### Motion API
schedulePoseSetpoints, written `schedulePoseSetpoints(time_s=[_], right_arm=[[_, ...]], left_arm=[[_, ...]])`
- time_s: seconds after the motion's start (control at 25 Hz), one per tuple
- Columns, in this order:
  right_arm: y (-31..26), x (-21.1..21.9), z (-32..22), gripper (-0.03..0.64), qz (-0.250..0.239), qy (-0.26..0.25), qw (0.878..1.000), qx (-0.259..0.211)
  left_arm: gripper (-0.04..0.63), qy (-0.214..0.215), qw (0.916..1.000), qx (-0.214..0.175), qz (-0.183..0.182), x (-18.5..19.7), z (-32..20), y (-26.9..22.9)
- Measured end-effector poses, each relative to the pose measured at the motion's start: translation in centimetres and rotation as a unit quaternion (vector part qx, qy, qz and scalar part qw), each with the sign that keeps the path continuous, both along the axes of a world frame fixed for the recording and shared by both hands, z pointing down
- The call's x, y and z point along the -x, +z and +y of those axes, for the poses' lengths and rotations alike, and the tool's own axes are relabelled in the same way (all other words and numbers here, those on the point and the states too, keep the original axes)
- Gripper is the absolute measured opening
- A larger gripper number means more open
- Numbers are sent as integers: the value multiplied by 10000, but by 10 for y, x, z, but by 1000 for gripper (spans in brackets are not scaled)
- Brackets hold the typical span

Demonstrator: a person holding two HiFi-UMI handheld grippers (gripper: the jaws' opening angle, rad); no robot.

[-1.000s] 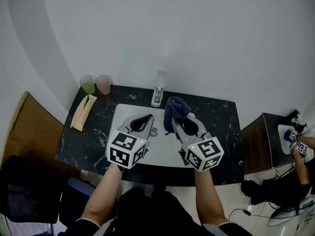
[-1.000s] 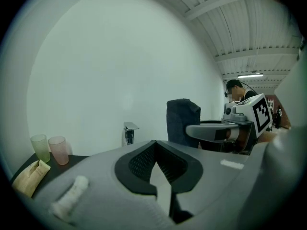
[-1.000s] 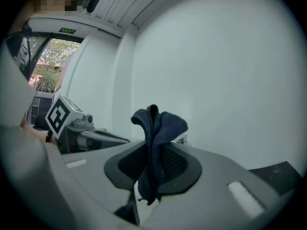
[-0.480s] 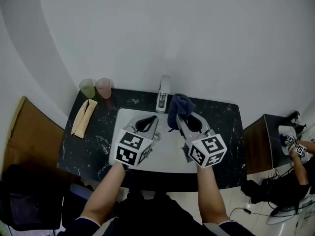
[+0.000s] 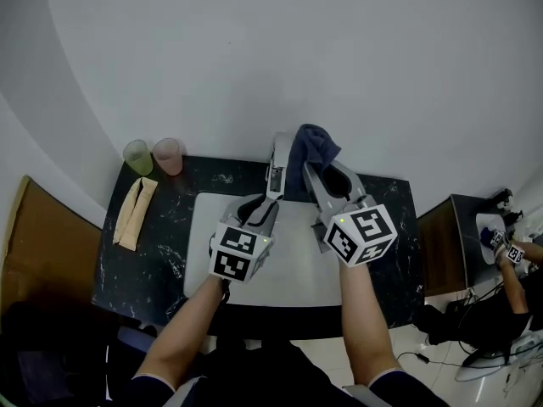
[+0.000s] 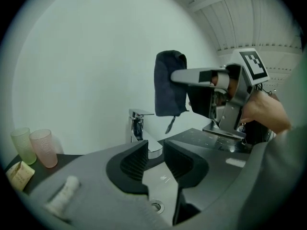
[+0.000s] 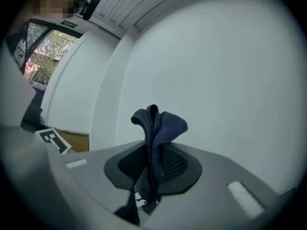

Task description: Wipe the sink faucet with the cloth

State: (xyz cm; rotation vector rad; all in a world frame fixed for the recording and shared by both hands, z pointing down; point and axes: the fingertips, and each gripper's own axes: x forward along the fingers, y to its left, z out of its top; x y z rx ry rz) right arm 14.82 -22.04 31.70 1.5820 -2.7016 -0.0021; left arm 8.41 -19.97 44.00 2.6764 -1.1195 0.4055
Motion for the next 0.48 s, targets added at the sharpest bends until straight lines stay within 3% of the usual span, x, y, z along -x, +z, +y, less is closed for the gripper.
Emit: schedulePoseSetpoints(time_s=[0.16,0.48], right_arm=[[-13,3,-23,74,-71,-39,9998,-173],[19,23,-52,72,203,-406,9989,83]], left_arm=[[150,-114,9999,0,-77,0,-9,10],[156,99,9999,62,22,-13,-17,17]])
